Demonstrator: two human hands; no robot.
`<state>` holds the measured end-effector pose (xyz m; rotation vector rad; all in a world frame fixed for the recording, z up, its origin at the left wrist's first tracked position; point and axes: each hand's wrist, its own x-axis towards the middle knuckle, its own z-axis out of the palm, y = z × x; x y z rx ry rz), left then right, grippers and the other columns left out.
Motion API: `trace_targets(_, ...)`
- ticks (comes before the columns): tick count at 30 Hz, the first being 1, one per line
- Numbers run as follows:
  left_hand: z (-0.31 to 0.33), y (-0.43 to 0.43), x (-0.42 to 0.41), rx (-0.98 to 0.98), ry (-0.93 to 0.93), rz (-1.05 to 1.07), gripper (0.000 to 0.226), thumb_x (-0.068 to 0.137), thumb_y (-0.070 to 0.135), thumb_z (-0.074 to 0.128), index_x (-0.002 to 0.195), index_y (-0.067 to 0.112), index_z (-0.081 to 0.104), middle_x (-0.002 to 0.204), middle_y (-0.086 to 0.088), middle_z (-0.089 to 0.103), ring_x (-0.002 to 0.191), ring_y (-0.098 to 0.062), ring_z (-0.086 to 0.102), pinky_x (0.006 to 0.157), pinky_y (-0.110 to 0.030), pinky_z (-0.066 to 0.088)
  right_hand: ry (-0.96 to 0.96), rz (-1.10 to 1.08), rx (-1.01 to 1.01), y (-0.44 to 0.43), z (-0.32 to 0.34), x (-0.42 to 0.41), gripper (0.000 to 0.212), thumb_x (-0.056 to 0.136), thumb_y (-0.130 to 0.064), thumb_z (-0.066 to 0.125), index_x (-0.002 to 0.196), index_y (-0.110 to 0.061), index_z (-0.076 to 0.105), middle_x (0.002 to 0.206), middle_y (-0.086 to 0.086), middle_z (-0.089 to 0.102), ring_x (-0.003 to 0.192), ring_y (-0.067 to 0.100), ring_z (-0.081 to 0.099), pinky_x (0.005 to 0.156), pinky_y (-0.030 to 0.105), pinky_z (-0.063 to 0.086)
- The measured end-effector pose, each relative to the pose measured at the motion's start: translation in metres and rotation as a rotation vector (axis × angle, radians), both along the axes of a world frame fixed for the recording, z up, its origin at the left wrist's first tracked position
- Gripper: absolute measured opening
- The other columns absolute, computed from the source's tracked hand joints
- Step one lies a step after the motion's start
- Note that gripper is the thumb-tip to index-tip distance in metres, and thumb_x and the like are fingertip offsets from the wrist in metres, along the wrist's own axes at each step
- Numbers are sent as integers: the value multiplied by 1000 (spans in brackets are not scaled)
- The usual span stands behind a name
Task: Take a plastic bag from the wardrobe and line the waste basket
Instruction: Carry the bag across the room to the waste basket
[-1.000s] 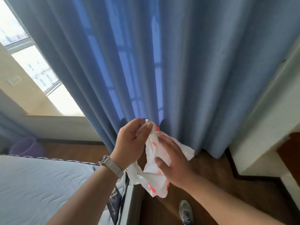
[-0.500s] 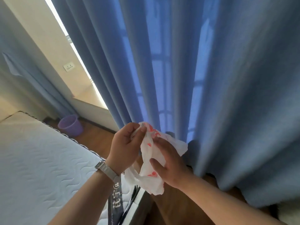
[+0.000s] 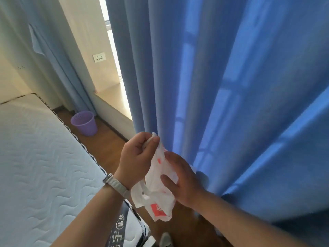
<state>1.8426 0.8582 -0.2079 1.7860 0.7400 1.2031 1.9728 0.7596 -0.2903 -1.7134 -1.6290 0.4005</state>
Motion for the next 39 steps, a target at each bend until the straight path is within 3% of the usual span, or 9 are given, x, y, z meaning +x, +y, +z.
trace_targets(4,8,49,-7,16,-14,47,26,91,33,60,74,13,62,64,-4,57,58,-6,51,57,-17,44,28,84,-22,65,10,1,57,92,-64,44,141,-58,15,142,-40,28,127,-17,31,102,9,29)
trace_targets(8,18,83,-21,44,26,126,14,92,24,60,79,22,65,68,3,62,61,-13,57,58,-19,48,28,133,-4,114,16,-9,58,92,-61,47,142,-52,18,146,-26,36,129,-8,37,106,23,40)
trace_targets(11,21,105,-33,58,35,216,16,91,29,60,80,19,66,69,2,64,63,-15,59,59,-20,48,-20,162,60,146,19,-21,55,90,-68,41,139,-53,21,143,-25,38,119,-24,30,98,8,24)
trace_targets(16,19,141,-48,46,61,334,14,91,30,60,80,22,64,71,15,65,68,-5,62,63,-8,46,62,285,66,203,11,-35,58,90,-62,49,141,-50,24,144,-31,34,127,-20,27,105,9,17)
trace_targets(19,16,164,-55,18,70,424,20,90,39,59,78,23,65,70,12,65,66,-5,60,63,-11,45,123,343,101,237,4,-41,56,91,-68,41,142,-51,25,143,-38,30,133,-17,28,107,11,20)
trace_targets(25,14,214,-56,-50,159,650,19,91,35,60,75,24,62,64,10,61,60,-4,55,60,-15,44,276,601,-37,313,-2,-41,58,92,-51,58,144,-42,33,150,-23,37,141,3,33,117,34,34)
trace_targets(30,20,254,-45,-59,194,788,16,90,34,60,75,29,61,63,17,62,58,0,55,60,-12,43,328,755,22,372,5,-31,56,91,-42,59,143,-25,44,147,-20,39,139,1,34,117,28,30)
trace_targets(33,26,273,-35,-57,186,827,17,90,35,60,75,28,62,65,17,64,59,-1,57,60,-13,44,373,779,64,399,14,-25,55,91,-35,62,141,-20,46,142,-21,41,137,3,39,116,32,33)
trace_targets(39,34,309,-31,-33,175,837,18,90,35,60,76,24,63,67,7,66,61,-1,58,62,-15,46,413,800,69,443,22,-20,54,89,-43,55,140,-28,41,144,-11,44,139,9,39,115,37,34)
